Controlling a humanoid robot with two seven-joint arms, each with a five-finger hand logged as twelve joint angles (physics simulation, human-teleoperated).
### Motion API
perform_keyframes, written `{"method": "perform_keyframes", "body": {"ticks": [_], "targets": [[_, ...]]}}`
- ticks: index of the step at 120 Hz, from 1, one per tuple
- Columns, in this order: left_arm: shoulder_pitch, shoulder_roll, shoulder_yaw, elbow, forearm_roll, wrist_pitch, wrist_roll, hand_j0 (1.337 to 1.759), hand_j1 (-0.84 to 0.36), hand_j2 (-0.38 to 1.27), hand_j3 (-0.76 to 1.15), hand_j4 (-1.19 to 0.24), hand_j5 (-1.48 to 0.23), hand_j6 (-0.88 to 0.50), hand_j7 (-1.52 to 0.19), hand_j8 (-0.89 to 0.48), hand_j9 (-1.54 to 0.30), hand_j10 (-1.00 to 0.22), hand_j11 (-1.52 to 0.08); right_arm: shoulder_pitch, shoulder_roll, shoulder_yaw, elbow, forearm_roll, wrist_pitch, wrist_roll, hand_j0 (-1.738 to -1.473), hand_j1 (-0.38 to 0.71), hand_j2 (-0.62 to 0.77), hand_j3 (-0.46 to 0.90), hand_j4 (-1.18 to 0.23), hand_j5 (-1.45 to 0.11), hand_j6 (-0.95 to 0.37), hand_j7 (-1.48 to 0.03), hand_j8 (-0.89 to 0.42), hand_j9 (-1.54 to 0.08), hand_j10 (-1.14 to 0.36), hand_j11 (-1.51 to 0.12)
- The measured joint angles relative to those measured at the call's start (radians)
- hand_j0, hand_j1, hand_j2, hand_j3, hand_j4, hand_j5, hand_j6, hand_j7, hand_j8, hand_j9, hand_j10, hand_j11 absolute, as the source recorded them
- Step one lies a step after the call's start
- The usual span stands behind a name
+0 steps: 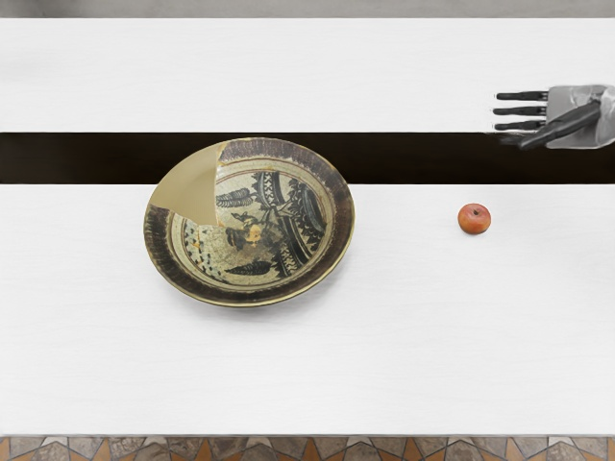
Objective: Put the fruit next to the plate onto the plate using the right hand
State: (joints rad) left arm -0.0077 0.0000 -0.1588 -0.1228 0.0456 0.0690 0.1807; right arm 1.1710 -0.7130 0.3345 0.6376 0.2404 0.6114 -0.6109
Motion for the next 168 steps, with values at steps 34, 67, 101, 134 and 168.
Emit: {"method": "perform_keyframes", "body": {"ticks": [34,67,101,134,168], "targets": [[0.000,0.000,-0.001,0.000,0.000,0.000,0.000,1.658,0.35,0.00,0.00,0.00,0.00,0.00,0.00,0.00,0.00,0.00,0.00,0.030,-0.013,-0.050,0.012,-0.012,0.000,0.000,-1.658,-0.35,0.00,0.00,0.00,0.00,0.00,0.00,0.00,0.00,0.00,0.00],[0.000,0.000,0.000,0.000,0.000,0.000,0.000,1.658,0.35,0.00,0.00,0.00,0.00,0.00,0.00,0.00,0.00,0.00,0.00,0.379,0.204,-0.497,0.313,-0.284,-0.050,0.000,-1.658,-0.35,0.00,0.00,0.00,0.00,0.00,0.00,0.00,0.00,0.00,0.00],[0.000,0.000,0.000,0.000,0.000,0.000,0.000,1.658,0.35,0.00,0.00,0.00,0.00,0.00,0.00,0.00,0.00,0.00,0.00,0.632,0.485,-0.896,0.369,-0.348,-0.317,0.000,-1.658,-0.35,0.00,0.00,0.00,0.00,0.00,0.00,0.00,0.00,0.00,0.00],[0.000,0.000,0.000,0.000,0.000,0.000,0.000,1.658,0.35,0.00,0.00,0.00,0.00,0.00,0.00,0.00,0.00,0.00,0.00,0.558,0.471,-0.964,0.589,-0.593,-0.733,0.000,-1.658,-0.35,0.00,0.00,0.00,0.00,0.00,0.00,0.00,0.00,0.00,0.00],[0.000,0.000,0.000,0.000,0.000,0.000,0.000,1.658,0.35,0.00,0.00,0.00,0.00,0.00,0.00,0.00,0.00,0.00,0.00,0.469,0.361,-0.988,0.672,-0.703,-0.914,0.000,-1.658,-0.35,0.00,0.00,0.00,0.00,0.00,0.00,0.00,0.00,0.00,0.00]]}}
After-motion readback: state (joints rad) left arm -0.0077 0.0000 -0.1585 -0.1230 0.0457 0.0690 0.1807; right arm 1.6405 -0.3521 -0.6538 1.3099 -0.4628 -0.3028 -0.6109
